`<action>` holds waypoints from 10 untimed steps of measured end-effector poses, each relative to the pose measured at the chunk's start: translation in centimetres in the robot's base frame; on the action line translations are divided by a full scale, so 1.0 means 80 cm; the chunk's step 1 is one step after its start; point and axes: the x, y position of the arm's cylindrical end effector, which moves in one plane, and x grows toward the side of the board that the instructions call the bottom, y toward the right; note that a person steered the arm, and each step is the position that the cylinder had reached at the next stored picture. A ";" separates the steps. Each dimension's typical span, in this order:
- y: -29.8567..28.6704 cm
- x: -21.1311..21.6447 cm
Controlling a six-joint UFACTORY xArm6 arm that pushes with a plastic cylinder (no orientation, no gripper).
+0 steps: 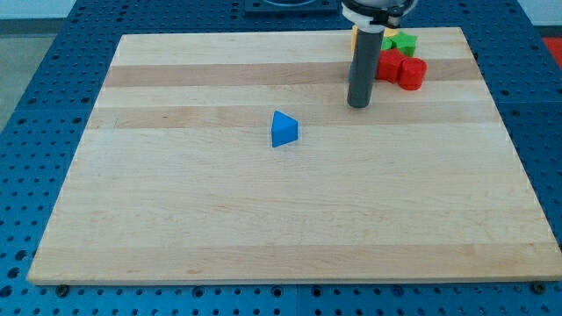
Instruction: Move your arm towards top center
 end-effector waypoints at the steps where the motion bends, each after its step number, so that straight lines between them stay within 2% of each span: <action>1: -0.009 0.000; 3: -0.009 -0.001; 6: -0.016 -0.031; 8: -0.016 -0.027; 10: -0.038 0.007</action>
